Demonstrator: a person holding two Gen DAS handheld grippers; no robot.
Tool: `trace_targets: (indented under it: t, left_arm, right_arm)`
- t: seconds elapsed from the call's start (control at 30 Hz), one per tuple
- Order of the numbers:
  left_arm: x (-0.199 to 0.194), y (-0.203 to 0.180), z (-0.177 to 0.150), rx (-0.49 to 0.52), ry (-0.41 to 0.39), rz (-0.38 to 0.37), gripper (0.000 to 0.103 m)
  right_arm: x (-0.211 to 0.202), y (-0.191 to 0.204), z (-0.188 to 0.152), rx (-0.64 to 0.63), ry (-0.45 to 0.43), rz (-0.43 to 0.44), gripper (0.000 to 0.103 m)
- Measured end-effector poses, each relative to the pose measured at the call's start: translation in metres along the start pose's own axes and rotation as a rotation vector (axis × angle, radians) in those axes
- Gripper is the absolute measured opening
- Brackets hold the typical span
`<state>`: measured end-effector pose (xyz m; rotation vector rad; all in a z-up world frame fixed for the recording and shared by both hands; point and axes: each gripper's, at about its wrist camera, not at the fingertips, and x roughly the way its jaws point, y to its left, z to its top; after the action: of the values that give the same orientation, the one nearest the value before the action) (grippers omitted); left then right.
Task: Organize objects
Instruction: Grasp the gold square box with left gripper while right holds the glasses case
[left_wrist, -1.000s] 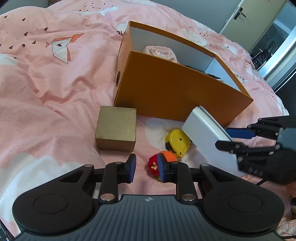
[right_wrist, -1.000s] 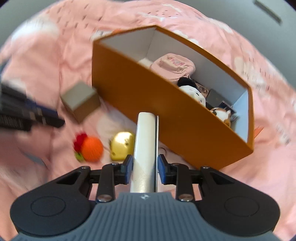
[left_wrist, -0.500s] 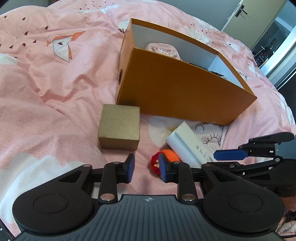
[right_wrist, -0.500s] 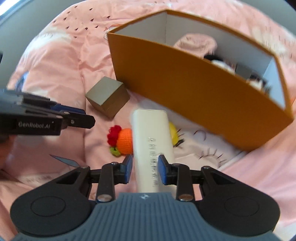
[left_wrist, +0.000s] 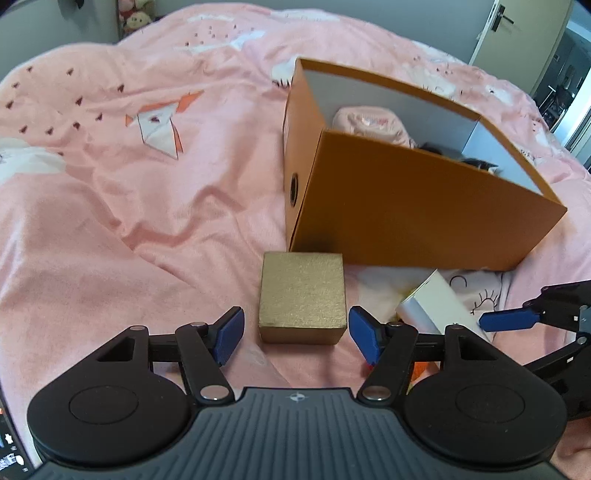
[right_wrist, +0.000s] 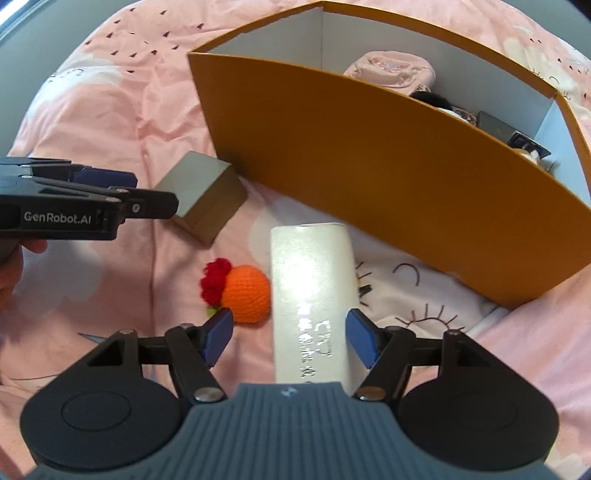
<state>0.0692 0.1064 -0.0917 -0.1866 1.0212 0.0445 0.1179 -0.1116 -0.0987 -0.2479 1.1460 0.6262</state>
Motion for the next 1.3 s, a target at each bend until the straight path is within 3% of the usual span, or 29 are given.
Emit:
trace_targets:
  t: [0.27,0.57,0.83,0.9,1.3]
  left_arm:
    - [0.014,-0.001,-0.004,0.018,0.026,-0.006,0.083]
    - [0.024,-0.019,-0.011,0.13,0.03,0.025,0.083]
    - [0.034,-0.01,-0.009,0.074,0.014,0.009,0.072]
    - [0.034,-0.009,-0.011,0.076,0.008,-0.001,0.068]
    - [-0.005,-0.014,-0.008,0.086,-0.087,0.018,0.067]
  right_arm:
    - [0.009,-0.018,-0.003,0.073,0.029,0.016,0.069]
    - [0.012,-0.022,-0.005,0.078,0.033,0.024,0.069]
    - [0.017,-0.028,-0.004,0.105,0.04,0.042,0.069]
    - [0.019,-0.03,-0.003,0.111,0.046,0.038,0.064]
    - [-0.001,-0.038,-0.009,0.154,-0.008,0.058,0.062]
